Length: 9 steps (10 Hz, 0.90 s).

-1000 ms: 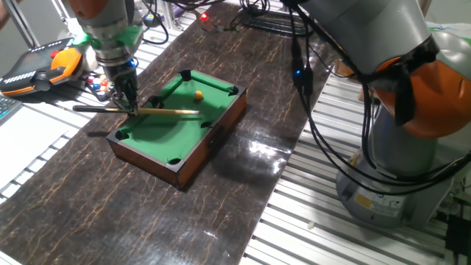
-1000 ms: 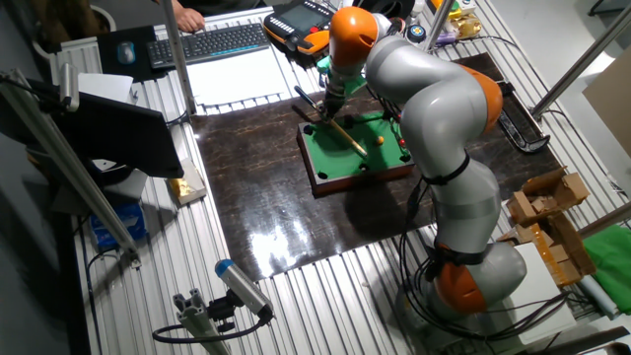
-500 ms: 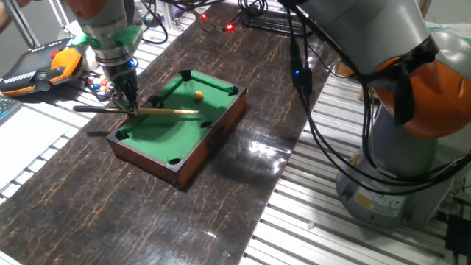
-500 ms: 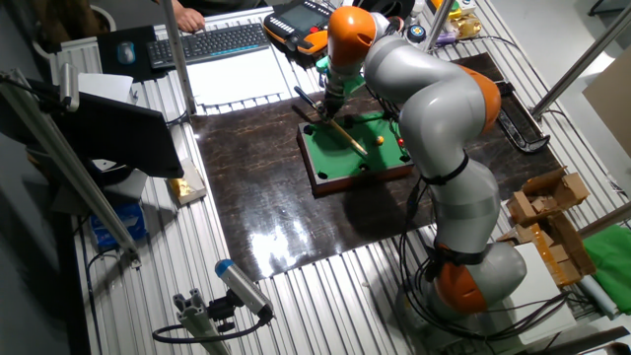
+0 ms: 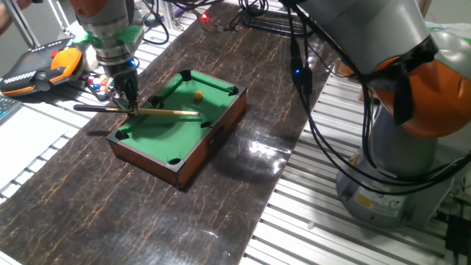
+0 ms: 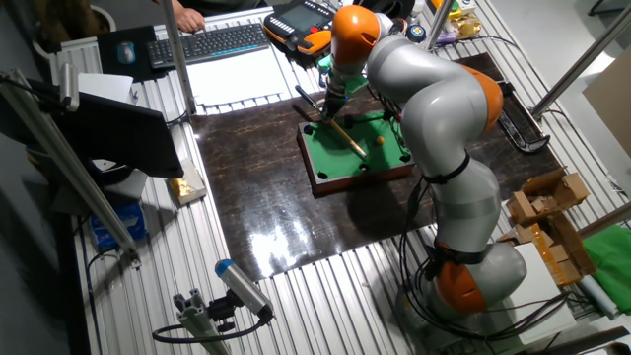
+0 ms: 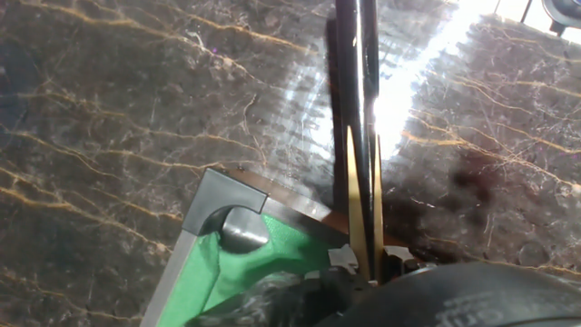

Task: Hit the pool ball

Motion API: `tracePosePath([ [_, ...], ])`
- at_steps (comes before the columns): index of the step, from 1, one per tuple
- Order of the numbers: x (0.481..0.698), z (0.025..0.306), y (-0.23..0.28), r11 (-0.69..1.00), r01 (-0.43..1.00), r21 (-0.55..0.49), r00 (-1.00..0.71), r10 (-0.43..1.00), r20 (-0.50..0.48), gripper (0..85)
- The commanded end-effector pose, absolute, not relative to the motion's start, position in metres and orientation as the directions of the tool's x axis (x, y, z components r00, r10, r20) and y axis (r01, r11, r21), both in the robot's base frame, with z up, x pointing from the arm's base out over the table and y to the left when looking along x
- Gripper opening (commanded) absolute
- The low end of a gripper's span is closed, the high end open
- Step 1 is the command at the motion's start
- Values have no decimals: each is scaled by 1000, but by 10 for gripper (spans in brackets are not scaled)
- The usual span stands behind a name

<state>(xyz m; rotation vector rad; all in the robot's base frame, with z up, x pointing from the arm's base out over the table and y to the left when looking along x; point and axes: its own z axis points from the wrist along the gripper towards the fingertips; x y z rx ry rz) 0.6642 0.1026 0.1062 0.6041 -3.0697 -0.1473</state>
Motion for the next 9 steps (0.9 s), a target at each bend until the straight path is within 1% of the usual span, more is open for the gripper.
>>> tracePosePath([
  [1, 664, 106, 103, 921, -379, 95, -925, -380, -11, 17],
  [5, 664, 106, 103, 918, -383, 100, -923, -383, -22, 17],
  [9, 664, 106, 103, 921, -383, 74, -923, -379, -69, 17],
])
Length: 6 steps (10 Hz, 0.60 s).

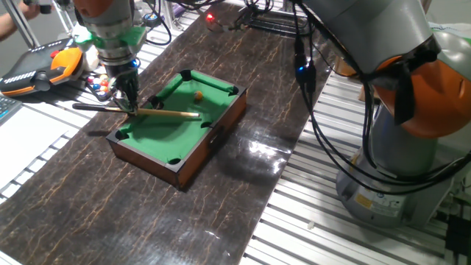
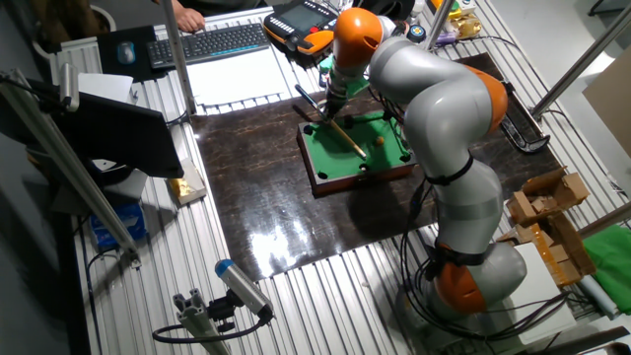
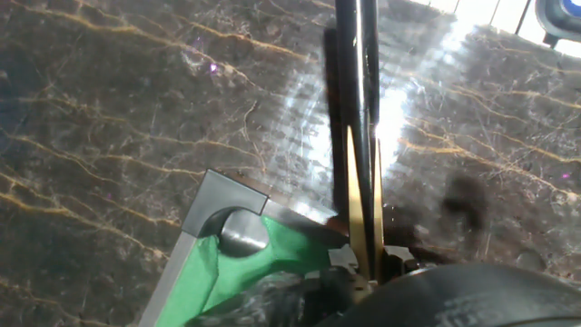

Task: Hit the pool ball

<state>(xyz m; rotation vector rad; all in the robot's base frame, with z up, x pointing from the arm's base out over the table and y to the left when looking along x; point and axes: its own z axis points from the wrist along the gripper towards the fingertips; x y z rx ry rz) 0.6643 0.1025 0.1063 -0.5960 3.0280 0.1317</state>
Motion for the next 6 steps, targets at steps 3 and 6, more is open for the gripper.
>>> tracePosePath([
  [3, 664, 106, 103, 923, -377, 72, -924, -370, -91, 20],
  [6, 664, 106, 103, 922, -378, 77, -924, -371, -94, 20],
])
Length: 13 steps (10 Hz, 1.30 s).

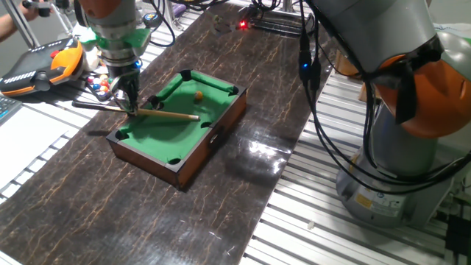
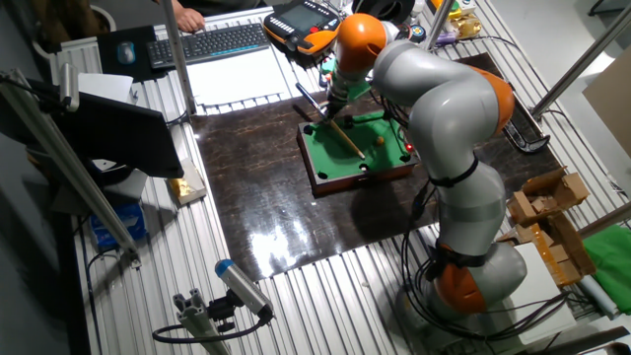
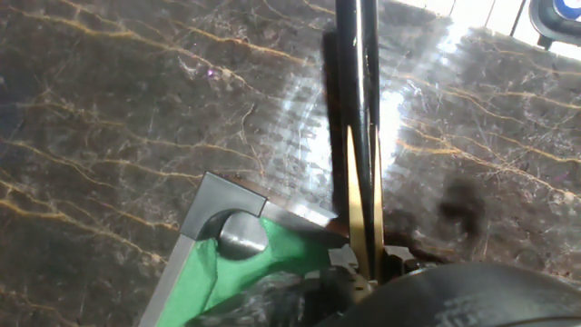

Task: Hit the pool ball

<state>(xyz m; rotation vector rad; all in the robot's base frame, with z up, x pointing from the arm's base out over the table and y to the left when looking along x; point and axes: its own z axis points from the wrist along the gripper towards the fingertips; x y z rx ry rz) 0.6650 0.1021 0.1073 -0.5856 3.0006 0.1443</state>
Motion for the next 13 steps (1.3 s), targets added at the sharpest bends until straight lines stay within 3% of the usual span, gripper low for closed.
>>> tracePosePath([
  [1, 670, 115, 100, 921, -382, 76, -921, -373, -116, 20],
  [3, 688, 138, 92, 912, -406, 64, -911, -398, -109, 20],
  [6, 696, 162, 81, 911, -411, 30, -902, -402, -156, 20],
  [13, 715, 172, 65, 906, -423, -11, -879, -413, -239, 23],
])
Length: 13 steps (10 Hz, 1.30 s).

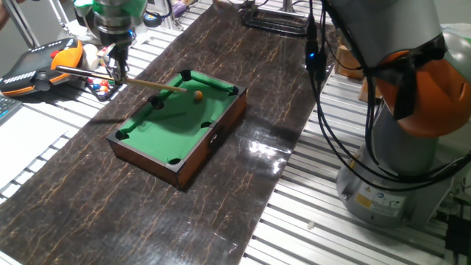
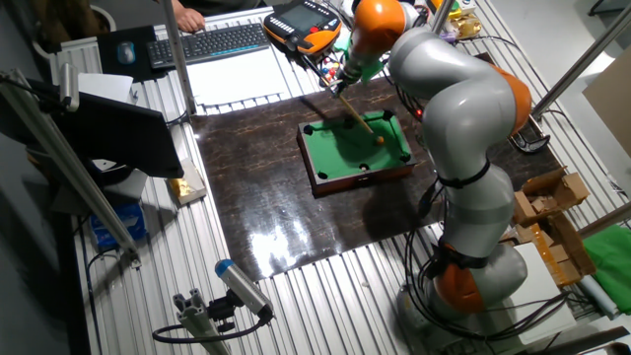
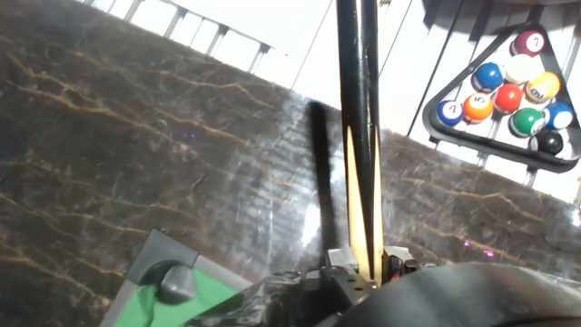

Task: Hit the pool ball

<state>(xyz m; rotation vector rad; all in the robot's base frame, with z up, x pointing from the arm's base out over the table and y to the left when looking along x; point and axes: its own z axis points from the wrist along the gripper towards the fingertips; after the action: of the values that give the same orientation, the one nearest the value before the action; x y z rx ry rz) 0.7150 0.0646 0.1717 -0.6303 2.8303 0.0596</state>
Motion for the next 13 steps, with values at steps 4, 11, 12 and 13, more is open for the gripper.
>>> tracePosePath([
  [4, 723, 162, 58, 906, -422, -12, -877, -412, -249, 23],
  [11, 720, 151, 46, 906, -423, 4, -879, -410, -244, 23],
  [12, 719, 149, 45, 906, -424, 7, -880, -410, -238, 23],
  [13, 716, 144, 42, 906, -424, 11, -881, -410, -237, 23],
])
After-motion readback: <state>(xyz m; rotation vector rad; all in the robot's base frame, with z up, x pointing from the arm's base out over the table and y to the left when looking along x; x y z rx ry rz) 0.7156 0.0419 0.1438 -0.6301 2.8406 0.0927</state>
